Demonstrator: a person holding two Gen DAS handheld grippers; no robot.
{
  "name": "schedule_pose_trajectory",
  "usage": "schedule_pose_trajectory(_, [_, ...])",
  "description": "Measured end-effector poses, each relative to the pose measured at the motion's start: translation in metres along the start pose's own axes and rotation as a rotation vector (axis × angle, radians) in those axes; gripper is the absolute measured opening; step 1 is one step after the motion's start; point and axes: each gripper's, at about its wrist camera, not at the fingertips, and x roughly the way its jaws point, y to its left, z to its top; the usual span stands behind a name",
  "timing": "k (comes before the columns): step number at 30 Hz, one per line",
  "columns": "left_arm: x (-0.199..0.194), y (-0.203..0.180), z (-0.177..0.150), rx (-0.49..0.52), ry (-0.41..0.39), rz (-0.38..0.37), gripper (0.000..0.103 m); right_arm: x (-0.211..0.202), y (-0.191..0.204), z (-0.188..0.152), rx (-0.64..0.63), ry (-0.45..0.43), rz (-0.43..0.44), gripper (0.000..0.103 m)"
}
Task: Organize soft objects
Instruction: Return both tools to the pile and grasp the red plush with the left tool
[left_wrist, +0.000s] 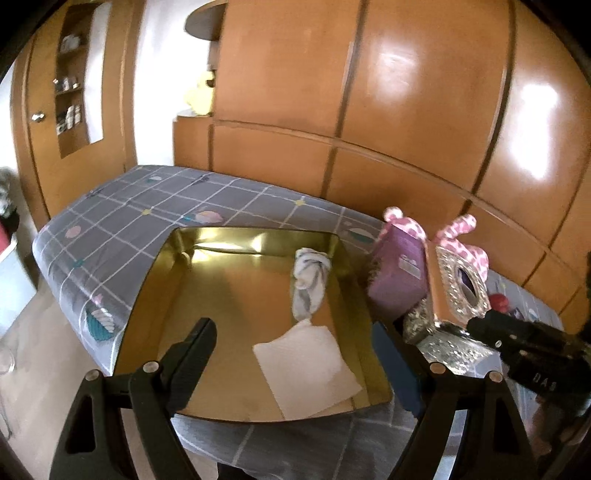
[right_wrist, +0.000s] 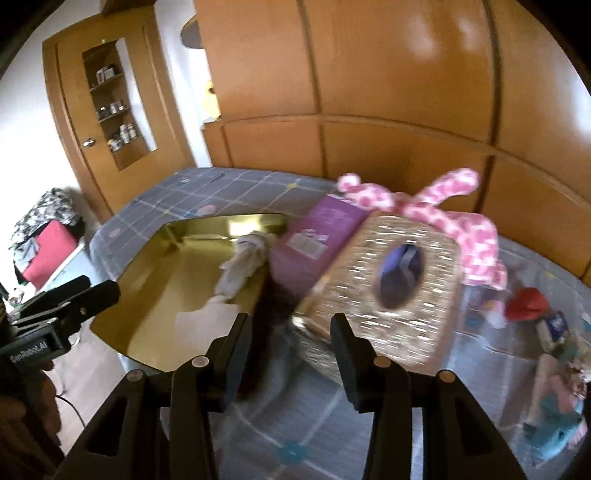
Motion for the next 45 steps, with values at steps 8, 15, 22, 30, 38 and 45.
schedule_pose_trajectory(8, [-0.006,-0.041,-0.001,0.121,-0.016,-0.037,0.086,-0.032,-0.053,-0.017,0.072,-0.049,-0.107,0.045])
schedule_pose_trajectory(15, [-0.006,-0.08,-0.002,0.219,-0.008,-0.085,0.086,-0.063,-0.119,-0.033,0.166,-0.076,-0.251,0.045])
schedule_pose_trajectory(22, [-0.004,-0.131,-0.002,0.338,0.002,-0.188,0.086,-0.095,-0.195,-0.053,0.283,-0.083,-0.428,0.046])
schedule_pose_trajectory(30, [0.005,-0.212,0.001,0.501,0.039,-0.309,0.086,-0.124,-0.299,-0.097,0.464,-0.085,-0.618,0.046])
schedule_pose_trajectory(38, [0.053,-0.313,-0.004,0.569,0.18,-0.403,0.068,-0.146,-0.357,-0.135,0.734,-0.13,-0.586,0.046])
schedule_pose_trajectory(45, [0.127,-0.382,-0.012,0.612,0.289,-0.369,0.053,-0.155,-0.363,-0.143,0.836,-0.168,-0.48,0.046])
